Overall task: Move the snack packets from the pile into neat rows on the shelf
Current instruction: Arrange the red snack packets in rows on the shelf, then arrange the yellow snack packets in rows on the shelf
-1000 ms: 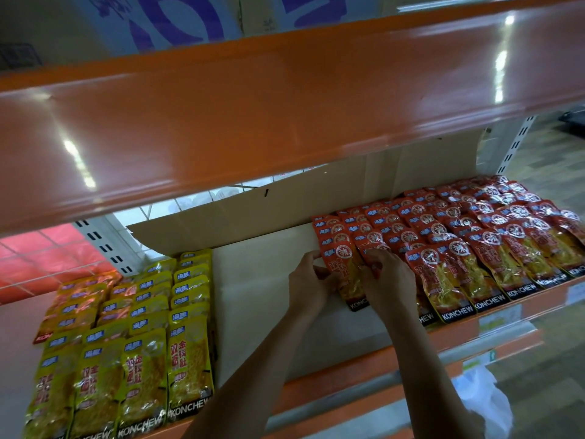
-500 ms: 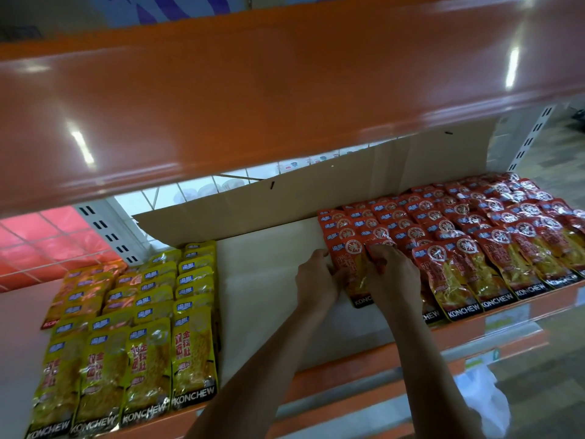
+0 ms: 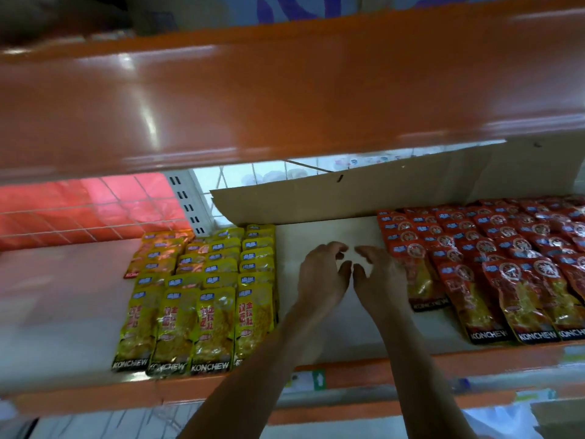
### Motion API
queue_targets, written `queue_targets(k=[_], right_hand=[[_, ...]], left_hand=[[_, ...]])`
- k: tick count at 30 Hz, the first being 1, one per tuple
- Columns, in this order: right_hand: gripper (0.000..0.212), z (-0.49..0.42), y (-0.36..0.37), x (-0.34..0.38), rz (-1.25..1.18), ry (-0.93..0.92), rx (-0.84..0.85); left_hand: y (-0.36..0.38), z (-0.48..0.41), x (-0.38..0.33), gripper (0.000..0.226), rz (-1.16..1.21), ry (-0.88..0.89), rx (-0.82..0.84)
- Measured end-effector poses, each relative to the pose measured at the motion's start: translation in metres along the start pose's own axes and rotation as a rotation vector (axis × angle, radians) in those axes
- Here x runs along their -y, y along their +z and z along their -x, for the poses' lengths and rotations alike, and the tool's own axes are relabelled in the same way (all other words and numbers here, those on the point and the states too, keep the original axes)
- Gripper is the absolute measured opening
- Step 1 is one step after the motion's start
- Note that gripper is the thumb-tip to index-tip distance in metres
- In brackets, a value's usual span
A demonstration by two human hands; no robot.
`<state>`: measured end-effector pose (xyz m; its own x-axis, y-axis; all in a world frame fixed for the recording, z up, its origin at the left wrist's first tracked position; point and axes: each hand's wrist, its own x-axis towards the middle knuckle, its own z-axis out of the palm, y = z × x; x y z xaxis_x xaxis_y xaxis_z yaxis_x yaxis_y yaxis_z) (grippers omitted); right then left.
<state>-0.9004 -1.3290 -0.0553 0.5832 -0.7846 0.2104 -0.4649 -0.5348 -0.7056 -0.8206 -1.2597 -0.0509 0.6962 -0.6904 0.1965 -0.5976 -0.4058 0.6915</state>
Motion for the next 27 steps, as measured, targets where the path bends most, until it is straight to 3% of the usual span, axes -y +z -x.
queue_targets(k=[9, 19, 27], right_hand=[[0.04, 0.047, 0.086, 0.11, -0.016, -0.141, 0.161], [0.04, 0.153, 0.21, 0.245, -0.006, -0.31, 0.359], [0.042, 0.216, 0.285, 0.327, -0.029, -0.383, 0.488]], left_hand=[[-0.112, 0.049, 0.092, 0.026, -0.141, -0.01, -0.232], [-0.257, 0.143, 0.229, 0.044, -0.304, -0.139, -0.387], [-0.342, 0.204, 0.315, 0.038, -0.334, -0.297, -0.473]])
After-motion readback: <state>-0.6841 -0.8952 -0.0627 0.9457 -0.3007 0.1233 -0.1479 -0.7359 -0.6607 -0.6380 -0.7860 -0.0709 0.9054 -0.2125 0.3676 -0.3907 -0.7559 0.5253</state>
